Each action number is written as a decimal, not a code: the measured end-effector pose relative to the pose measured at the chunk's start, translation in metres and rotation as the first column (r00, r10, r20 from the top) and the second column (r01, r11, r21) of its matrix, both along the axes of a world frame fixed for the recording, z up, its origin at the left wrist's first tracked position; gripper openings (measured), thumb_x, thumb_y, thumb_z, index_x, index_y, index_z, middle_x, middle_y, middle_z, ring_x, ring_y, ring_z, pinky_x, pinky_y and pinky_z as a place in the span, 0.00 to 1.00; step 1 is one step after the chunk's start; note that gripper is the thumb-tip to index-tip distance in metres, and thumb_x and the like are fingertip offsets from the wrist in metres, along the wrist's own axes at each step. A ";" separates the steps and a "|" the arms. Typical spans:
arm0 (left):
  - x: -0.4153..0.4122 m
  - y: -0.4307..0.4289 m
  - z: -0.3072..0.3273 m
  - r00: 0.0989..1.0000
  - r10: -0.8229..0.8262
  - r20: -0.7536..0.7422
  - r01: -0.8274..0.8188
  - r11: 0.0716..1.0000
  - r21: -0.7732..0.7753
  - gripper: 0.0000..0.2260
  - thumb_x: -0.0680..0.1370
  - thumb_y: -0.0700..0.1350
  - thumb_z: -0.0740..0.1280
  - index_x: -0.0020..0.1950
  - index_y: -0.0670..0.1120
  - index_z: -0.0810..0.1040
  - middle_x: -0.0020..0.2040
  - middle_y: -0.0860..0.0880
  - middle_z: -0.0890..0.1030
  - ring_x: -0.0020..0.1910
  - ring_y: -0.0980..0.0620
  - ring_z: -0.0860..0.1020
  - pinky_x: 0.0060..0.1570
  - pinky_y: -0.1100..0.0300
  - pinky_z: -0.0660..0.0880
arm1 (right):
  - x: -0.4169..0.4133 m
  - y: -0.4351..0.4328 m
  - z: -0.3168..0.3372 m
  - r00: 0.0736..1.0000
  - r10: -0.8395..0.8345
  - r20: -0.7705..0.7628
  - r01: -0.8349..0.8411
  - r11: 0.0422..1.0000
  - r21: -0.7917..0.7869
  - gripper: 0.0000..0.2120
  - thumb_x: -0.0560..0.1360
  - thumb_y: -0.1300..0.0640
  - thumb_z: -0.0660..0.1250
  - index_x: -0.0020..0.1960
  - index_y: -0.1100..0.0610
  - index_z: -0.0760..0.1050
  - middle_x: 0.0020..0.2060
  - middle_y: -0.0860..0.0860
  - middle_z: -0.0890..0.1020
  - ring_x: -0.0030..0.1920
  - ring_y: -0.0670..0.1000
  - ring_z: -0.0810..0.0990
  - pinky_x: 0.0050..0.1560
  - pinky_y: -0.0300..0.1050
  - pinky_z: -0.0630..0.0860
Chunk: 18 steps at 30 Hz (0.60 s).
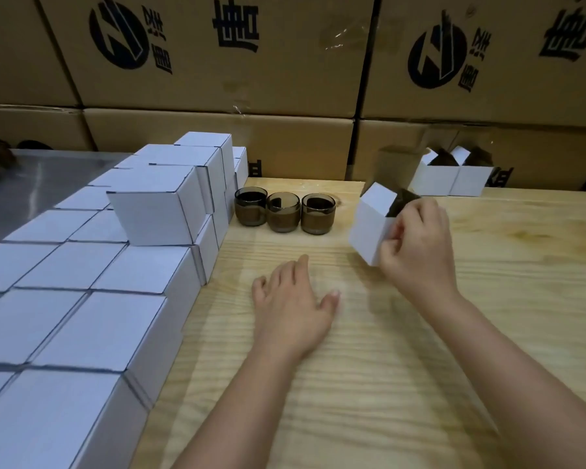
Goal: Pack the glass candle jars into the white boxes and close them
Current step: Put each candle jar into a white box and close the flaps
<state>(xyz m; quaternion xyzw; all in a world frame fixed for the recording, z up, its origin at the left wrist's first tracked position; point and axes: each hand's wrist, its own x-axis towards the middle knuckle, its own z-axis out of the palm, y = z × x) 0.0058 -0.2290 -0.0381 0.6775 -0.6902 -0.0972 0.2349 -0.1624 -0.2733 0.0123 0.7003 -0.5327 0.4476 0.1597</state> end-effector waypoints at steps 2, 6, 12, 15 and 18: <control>0.005 0.002 0.008 0.962 -0.081 -0.259 0.103 0.992 0.073 0.41 0.71 0.69 0.60 0.78 0.56 0.47 0.76 0.55 0.63 0.75 0.56 0.59 0.73 0.46 0.45 | 0.018 0.031 -0.005 1.000 0.004 0.023 -0.003 0.999 -0.035 0.06 0.62 0.70 0.60 0.38 0.63 0.70 0.42 0.63 0.74 0.41 0.62 0.71 0.37 0.54 0.70; 0.014 0.009 0.016 0.760 -0.207 -0.617 0.266 0.964 0.005 0.54 0.58 0.66 0.68 0.76 0.64 0.40 0.75 0.61 0.62 0.75 0.54 0.59 0.74 0.45 0.52 | 0.049 0.067 -0.016 1.000 0.022 0.015 -0.022 0.999 -0.040 0.07 0.61 0.65 0.56 0.36 0.63 0.70 0.41 0.61 0.75 0.39 0.61 0.72 0.37 0.53 0.70; 0.010 0.008 0.017 0.815 -0.210 -0.541 0.242 0.970 -0.011 0.46 0.64 0.60 0.69 0.76 0.65 0.48 0.56 0.66 0.73 0.64 0.54 0.72 0.70 0.48 0.63 | 0.063 0.081 -0.027 0.999 0.038 -0.030 -0.039 0.999 -0.034 0.07 0.63 0.63 0.55 0.35 0.62 0.71 0.38 0.58 0.76 0.36 0.59 0.72 0.34 0.50 0.68; 0.010 0.007 0.015 0.819 -0.193 -0.540 0.244 0.969 0.025 0.42 0.63 0.58 0.70 0.73 0.65 0.52 0.53 0.69 0.73 0.64 0.55 0.72 0.69 0.47 0.64 | 0.060 0.079 -0.028 0.989 0.119 0.088 -0.112 0.991 -0.076 0.07 0.63 0.61 0.57 0.34 0.62 0.73 0.37 0.55 0.77 0.38 0.58 0.72 0.38 0.48 0.67; 0.011 0.004 0.014 0.791 -0.143 -0.595 0.224 0.972 0.065 0.49 0.57 0.58 0.75 0.73 0.66 0.53 0.61 0.59 0.76 0.67 0.47 0.69 0.65 0.45 0.69 | 0.053 0.072 -0.024 0.902 0.204 0.382 -0.162 0.977 -0.138 0.08 0.68 0.60 0.60 0.39 0.62 0.77 0.44 0.54 0.75 0.46 0.53 0.72 0.49 0.43 0.68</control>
